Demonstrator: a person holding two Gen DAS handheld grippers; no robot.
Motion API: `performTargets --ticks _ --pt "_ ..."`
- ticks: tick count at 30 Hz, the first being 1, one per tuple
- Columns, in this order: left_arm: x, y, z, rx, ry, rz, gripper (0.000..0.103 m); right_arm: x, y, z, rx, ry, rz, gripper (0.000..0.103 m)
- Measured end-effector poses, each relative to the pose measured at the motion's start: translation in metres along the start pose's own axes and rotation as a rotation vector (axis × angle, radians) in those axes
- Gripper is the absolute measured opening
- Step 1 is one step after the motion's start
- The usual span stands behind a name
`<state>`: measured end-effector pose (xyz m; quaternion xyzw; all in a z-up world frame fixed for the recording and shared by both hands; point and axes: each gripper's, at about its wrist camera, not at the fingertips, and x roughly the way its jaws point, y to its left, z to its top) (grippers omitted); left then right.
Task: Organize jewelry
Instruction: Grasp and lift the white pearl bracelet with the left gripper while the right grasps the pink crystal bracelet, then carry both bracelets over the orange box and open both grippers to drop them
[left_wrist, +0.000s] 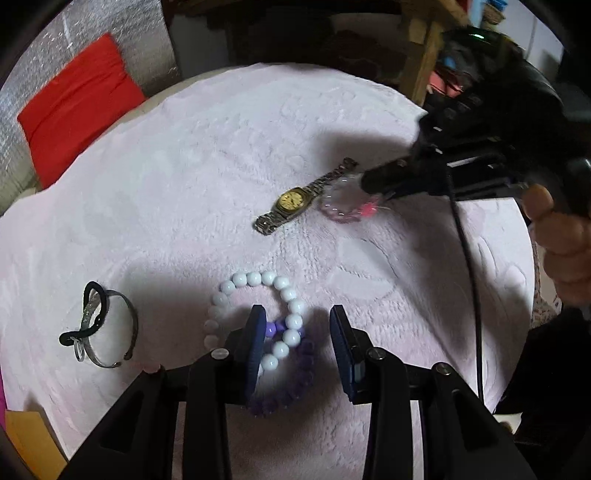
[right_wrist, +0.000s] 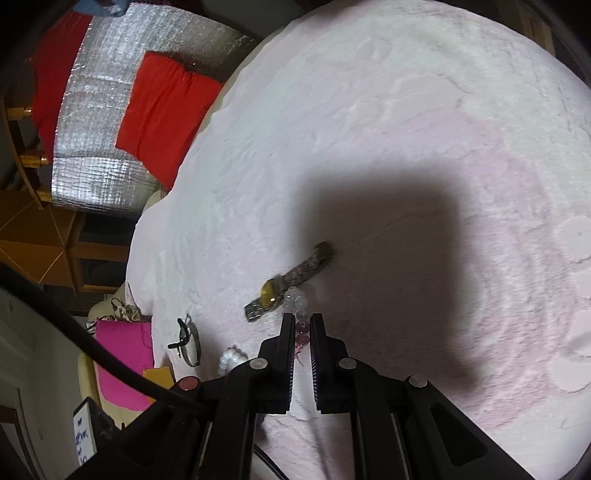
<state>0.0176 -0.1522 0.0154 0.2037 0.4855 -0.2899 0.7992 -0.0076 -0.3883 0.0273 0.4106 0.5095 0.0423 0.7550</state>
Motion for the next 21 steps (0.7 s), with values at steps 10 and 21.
performTargets --ticks 10,21 --pt "0.01 0.01 0.015 -0.13 0.044 -0.065 0.011 -0.009 0.006 -0.003 -0.027 -0.01 0.019 0.009" --pt "-0.077 0.046 -0.005 -0.345 -0.225 -0.112 0.01 -0.018 0.027 -0.01 -0.088 -0.046 0.085 0.009"
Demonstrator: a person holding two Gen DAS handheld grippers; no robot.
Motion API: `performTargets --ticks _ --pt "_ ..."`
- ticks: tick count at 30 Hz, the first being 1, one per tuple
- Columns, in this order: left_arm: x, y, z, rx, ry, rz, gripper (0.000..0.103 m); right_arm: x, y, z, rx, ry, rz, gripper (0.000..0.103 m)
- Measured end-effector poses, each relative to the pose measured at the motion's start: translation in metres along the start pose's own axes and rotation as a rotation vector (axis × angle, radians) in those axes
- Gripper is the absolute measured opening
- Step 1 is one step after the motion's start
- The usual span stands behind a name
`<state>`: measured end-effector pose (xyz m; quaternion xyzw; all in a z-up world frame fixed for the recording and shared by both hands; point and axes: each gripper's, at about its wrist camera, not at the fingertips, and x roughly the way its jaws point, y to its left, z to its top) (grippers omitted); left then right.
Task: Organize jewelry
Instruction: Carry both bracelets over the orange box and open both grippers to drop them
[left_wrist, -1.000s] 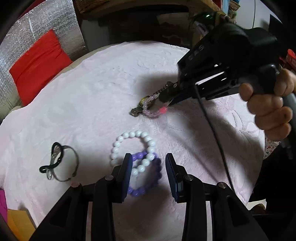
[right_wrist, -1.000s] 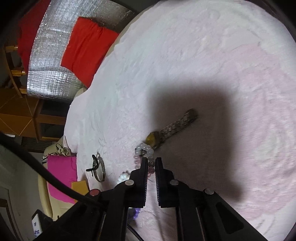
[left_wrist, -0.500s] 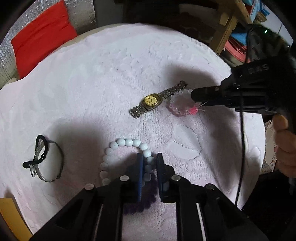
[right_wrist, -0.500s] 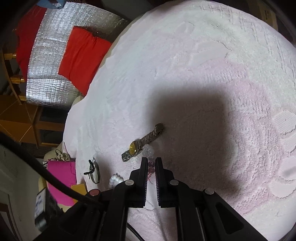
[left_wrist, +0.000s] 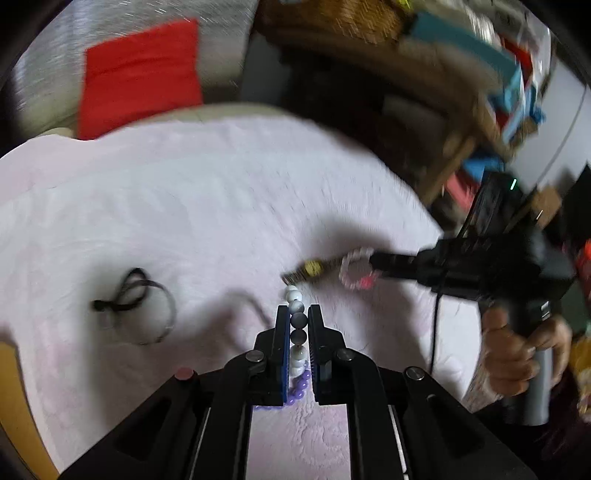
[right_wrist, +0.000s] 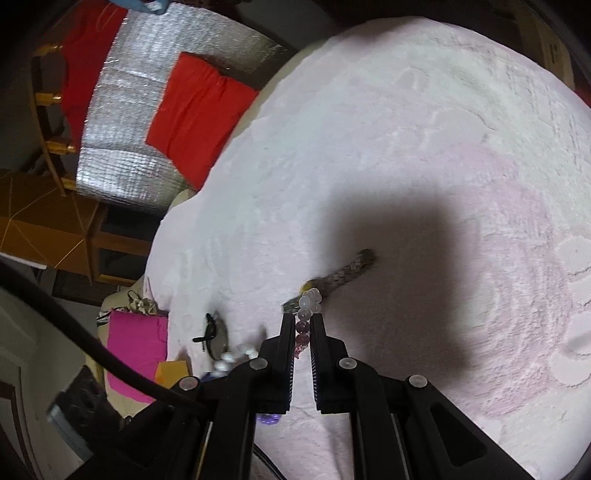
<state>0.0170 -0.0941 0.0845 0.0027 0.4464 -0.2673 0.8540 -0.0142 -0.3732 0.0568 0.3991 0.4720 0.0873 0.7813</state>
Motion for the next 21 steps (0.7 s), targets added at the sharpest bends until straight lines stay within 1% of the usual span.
performTargets --ticks 3,7,11,17,21 --pt "-0.04 0.011 -0.008 -0.056 -0.094 -0.002 0.01 0.002 0.013 -0.005 -0.03 -0.002 0.027 0.009" --pt "-0.086 0.034 -0.018 -0.115 -0.186 0.017 0.01 0.008 0.035 -0.016 -0.083 0.0 0.063 0.009" --pt "-0.137 0.058 -0.04 -0.167 -0.26 0.075 0.01 0.017 0.062 -0.032 -0.135 0.008 0.1 0.009" --pt "-0.196 0.095 -0.08 -0.231 -0.318 0.184 0.01 0.045 0.112 -0.064 -0.218 0.049 0.144 0.009" --pt "-0.227 0.119 -0.113 -0.275 -0.335 0.254 0.01 0.067 0.149 -0.096 -0.296 0.091 0.167 0.009"
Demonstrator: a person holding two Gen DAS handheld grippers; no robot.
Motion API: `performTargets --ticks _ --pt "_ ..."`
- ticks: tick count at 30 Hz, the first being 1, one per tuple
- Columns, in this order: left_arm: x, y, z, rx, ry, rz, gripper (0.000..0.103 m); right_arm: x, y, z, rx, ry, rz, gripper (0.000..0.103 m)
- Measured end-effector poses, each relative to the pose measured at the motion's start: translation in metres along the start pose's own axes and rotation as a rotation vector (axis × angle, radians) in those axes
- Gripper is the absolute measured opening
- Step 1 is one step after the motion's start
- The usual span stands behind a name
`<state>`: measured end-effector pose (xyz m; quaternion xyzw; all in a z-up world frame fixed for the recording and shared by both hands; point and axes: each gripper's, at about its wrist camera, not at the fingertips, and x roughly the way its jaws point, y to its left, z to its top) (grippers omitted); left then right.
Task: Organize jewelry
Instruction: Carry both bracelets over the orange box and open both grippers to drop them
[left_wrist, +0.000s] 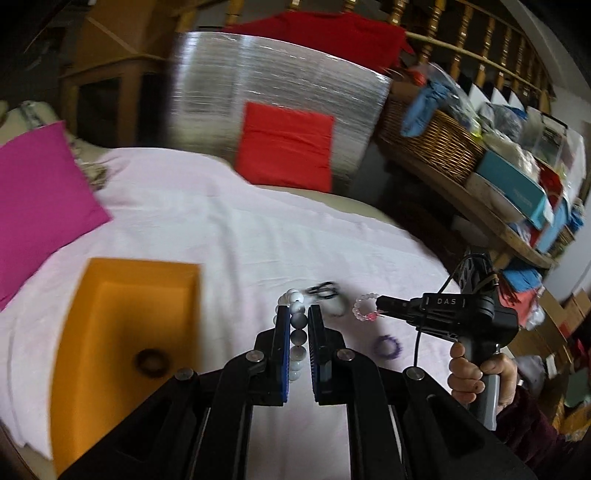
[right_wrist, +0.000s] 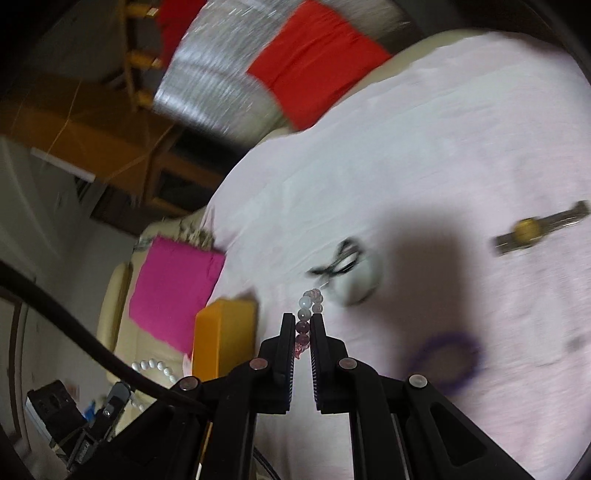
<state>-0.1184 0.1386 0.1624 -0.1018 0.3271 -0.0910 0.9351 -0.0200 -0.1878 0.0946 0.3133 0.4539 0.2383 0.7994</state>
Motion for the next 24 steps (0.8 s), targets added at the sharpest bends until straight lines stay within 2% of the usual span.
performTargets --ticks 5,12,19,24 --pt "-0.021 0.042 -0.024 -0.031 0.015 0.114 0.01 0.04 0.05 -0.032 -0.093 0.085 0.048 0.009" --pt "-0.027 0.095 -0.055 -0.128 0.058 0.192 0.01 0.089 0.115 -0.074 -0.197 0.193 0.139 0.009" --pt "-0.023 0.121 -0.077 -0.17 0.089 0.227 0.01 0.154 0.171 -0.11 -0.288 0.304 0.122 0.009" --pt "-0.016 0.137 -0.084 -0.204 0.107 0.22 0.01 0.195 0.193 -0.119 -0.332 0.347 0.078 0.009"
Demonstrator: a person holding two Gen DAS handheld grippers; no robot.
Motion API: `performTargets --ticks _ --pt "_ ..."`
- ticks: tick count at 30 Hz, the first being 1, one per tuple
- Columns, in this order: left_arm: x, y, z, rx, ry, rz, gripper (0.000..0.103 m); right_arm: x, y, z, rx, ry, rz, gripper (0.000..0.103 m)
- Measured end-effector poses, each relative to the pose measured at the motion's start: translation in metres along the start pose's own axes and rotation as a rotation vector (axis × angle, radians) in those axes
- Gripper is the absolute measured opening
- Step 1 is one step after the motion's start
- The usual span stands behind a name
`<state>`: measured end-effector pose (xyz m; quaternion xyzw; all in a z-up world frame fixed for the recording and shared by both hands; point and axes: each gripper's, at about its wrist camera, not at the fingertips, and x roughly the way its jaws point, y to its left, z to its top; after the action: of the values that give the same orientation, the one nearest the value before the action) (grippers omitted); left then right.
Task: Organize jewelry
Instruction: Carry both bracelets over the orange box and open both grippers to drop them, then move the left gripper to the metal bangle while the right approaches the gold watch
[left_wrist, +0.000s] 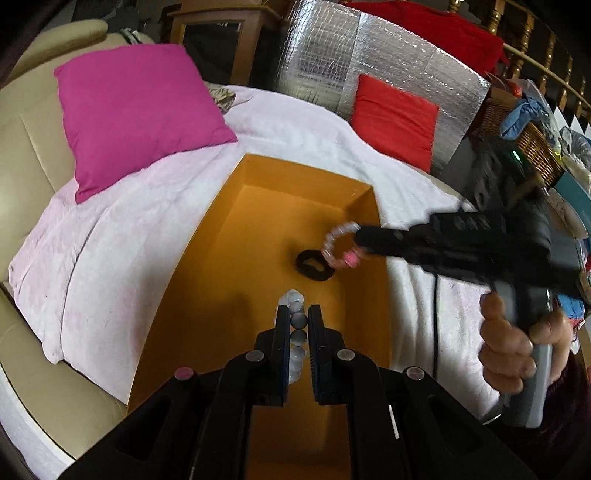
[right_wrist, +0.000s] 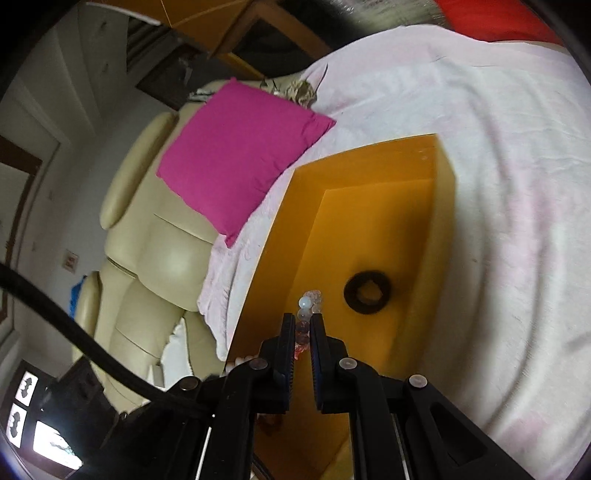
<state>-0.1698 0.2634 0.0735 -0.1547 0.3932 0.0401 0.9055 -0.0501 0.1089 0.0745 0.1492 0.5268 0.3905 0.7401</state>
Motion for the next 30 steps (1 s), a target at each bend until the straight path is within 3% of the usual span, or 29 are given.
performTargets --ticks 5,7,8,9,13,19,25,30 --pt "0.008 0.008 0.014 -0.005 0.002 0.009 0.012 0.041 0.01 0.032 0.004 0.039 -0.039 0.012" --pt "0.001 0.011 0.017 -0.012 -0.018 -0.015 0.024 0.042 0.01 0.041 0.006 0.009 -0.064 0.014" --pt "-0.005 0.013 0.017 -0.01 -0.04 -0.031 0.034 0.038 0.006 0.044 0.014 0.003 -0.08 0.025" --pt "-0.01 0.015 0.017 -0.007 -0.058 -0.036 0.043 0.034 0.001 0.048 0.027 -0.005 -0.093 0.028" --pt "-0.03 0.027 0.009 0.0 -0.111 -0.02 0.045 -0.003 -0.019 0.046 0.016 -0.091 -0.133 0.029" --pt "-0.038 0.03 -0.002 -0.043 -0.094 0.002 0.046 -0.073 -0.06 0.026 0.062 -0.182 -0.156 0.029" --pt "-0.039 -0.021 -0.001 0.029 -0.082 -0.05 0.049 -0.148 -0.1 -0.006 0.085 -0.255 -0.22 0.029" --pt "-0.031 -0.083 0.001 0.13 -0.049 -0.071 0.053 -0.193 -0.145 -0.025 0.184 -0.296 -0.213 0.029"
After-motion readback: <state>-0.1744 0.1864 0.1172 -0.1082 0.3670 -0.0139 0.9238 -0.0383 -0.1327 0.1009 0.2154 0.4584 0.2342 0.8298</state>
